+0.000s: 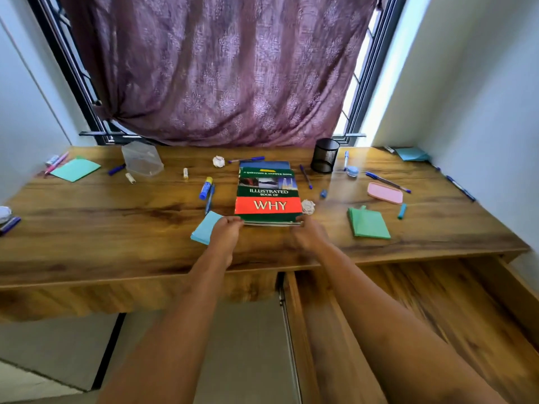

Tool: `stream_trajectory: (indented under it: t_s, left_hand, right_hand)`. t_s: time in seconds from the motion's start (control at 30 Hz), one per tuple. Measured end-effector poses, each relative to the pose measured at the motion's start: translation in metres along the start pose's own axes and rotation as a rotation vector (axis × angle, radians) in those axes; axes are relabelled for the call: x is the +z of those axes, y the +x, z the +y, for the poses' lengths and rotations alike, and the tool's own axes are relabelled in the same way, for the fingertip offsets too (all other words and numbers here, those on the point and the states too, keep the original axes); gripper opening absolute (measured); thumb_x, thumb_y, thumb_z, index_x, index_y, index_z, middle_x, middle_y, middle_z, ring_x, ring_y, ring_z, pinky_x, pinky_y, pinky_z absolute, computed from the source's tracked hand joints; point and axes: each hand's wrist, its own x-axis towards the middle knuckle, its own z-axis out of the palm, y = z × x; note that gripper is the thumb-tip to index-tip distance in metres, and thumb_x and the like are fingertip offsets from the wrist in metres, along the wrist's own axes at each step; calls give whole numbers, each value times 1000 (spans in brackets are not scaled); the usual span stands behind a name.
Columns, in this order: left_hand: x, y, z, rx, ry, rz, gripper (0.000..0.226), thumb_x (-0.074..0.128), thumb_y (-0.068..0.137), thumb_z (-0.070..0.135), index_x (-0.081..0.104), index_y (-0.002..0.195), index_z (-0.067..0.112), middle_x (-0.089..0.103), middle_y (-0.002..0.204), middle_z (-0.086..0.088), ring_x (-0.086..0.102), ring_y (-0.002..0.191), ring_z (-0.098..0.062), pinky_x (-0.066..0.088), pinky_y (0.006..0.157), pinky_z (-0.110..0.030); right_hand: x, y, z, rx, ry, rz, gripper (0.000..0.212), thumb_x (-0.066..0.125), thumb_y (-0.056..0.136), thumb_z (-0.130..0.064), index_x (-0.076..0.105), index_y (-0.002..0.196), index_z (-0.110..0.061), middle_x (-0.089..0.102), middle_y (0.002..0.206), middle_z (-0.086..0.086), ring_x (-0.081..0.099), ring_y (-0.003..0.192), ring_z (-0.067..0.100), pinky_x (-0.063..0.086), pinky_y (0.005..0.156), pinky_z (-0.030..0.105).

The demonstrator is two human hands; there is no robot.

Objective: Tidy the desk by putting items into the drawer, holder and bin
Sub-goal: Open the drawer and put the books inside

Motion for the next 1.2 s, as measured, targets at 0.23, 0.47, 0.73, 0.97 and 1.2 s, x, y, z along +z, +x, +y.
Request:
stream_trajectory:
  t_s: [0.23,0.47,0.73,0.97,1.2]
  left_hand:
    - [18,85,24,23,140,-161,34,57,93,17,53,125,10,59,122,-7,56,109,-23,43,82,-31]
    - [49,117,22,10,373,-132,54,65,79,26,46,129,20,58,126,-7,54,116,-31,45,100,-46]
    - [52,155,36,-284,132,-157,36,60,90,25,54,120,5,66,113,-17,66,99,-33,53,89,-42]
    - [64,147,54,-185,-15,-159,33,72,83,24,54,104,7,68,105,-14,67,86,-30,56,80,-46]
    - [53,89,41,287,-50,-59,22,74,78,36,58,88,27,65,103,-7,69,86,-22,59,71,-41]
  right_hand:
    - [20,61,-8,172,-4,56,45,61,89,-29,45,127,-12,55,126,14,54,114,32,45,94,39]
    - [27,85,-6,157,-155,76,55,65,87,-36,42,129,-9,55,127,13,52,117,32,43,94,38]
    - [22,91,11,51,-158,93,55,66,86,-37,43,130,-13,54,127,11,51,118,30,43,98,40]
    - [8,88,25,10,123,40,65,66,87,-35,39,142,-14,54,133,6,52,119,24,42,93,31]
    - [-7,87,26,75,653,-187,59,68,86,-15,38,137,-17,58,129,9,60,109,20,53,88,35]
